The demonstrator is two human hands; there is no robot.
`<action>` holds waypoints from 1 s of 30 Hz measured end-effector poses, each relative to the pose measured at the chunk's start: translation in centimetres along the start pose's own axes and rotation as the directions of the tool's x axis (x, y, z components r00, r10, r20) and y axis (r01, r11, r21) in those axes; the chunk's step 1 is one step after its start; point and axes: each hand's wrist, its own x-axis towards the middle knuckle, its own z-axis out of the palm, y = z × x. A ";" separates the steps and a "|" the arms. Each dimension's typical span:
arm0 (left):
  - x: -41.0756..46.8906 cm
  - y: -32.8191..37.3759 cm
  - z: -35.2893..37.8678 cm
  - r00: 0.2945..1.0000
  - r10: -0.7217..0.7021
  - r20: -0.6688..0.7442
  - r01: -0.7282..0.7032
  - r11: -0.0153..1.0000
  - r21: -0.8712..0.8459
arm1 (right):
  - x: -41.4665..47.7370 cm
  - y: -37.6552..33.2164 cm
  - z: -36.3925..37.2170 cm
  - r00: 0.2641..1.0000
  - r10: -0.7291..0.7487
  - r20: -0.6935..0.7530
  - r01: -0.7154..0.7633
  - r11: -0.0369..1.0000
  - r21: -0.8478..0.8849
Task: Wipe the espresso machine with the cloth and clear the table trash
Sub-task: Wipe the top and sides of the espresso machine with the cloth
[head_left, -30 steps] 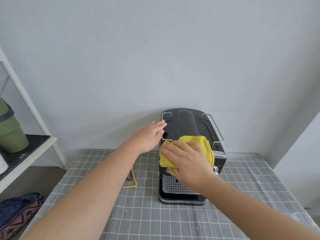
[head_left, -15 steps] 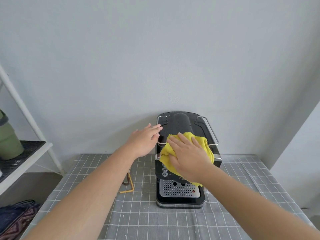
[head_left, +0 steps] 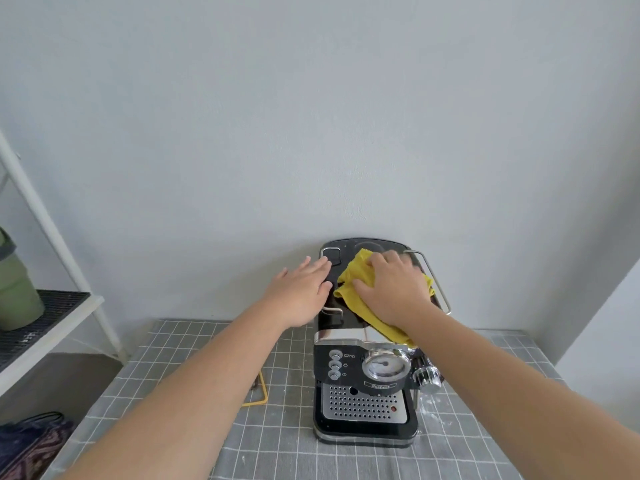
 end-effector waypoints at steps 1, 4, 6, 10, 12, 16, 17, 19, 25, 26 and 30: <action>0.5 0.2 0.0 1.000 -0.008 0.028 0.008 1.000 -0.002 | 0.3 0.0 -0.1 1.000 -0.007 0.026 0.008 1.000 -0.002; 2.0 0.4 -0.3 0.996 -0.028 0.080 0.028 1.000 0.003 | 2.5 0.6 0.4 0.985 -0.040 0.167 0.042 0.999 -0.004; 2.6 0.4 -0.4 0.995 -0.040 0.088 0.040 0.999 -0.003 | 4.4 0.9 1.1 0.964 -0.018 0.265 0.013 1.000 0.021; 3.0 0.3 0.0 0.997 -0.036 0.064 0.040 0.997 -0.059 | 7.8 1.1 2.0 0.953 -0.008 0.302 -0.006 0.999 0.046; 2.8 0.2 0.3 0.998 -0.032 0.047 0.036 0.994 -0.105 | 9.0 0.9 1.8 0.947 -0.096 0.306 0.072 0.993 0.091; 2.8 0.0 0.7 0.999 -0.033 0.007 0.034 0.987 -0.160 | 10.4 0.9 1.2 0.892 -0.237 0.385 0.125 0.948 0.294; 2.9 0.0 0.7 0.999 -0.038 -0.005 0.037 0.984 -0.174 | 10.5 1.0 1.2 0.893 -0.238 0.383 0.123 0.946 0.300; 2.8 0.1 0.8 0.998 -0.049 -0.028 0.042 0.979 -0.198 | 10.5 1.0 1.4 0.923 -0.184 0.338 0.101 0.963 0.249; 2.1 0.1 1.3 0.989 -0.102 -0.104 0.072 0.963 -0.258 | 9.2 0.0 1.5 0.951 0.125 0.281 -0.099 0.990 -0.104; 2.0 0.1 1.3 0.988 -0.114 -0.106 0.084 0.964 -0.252 | 9.3 -0.1 1.6 0.948 0.159 0.274 -0.126 0.983 -0.137; 2.0 0.3 1.5 0.984 -0.154 -0.091 0.127 0.959 -0.254 | 10.1 -0.2 2.1 0.955 -0.028 0.295 0.044 0.998 -0.049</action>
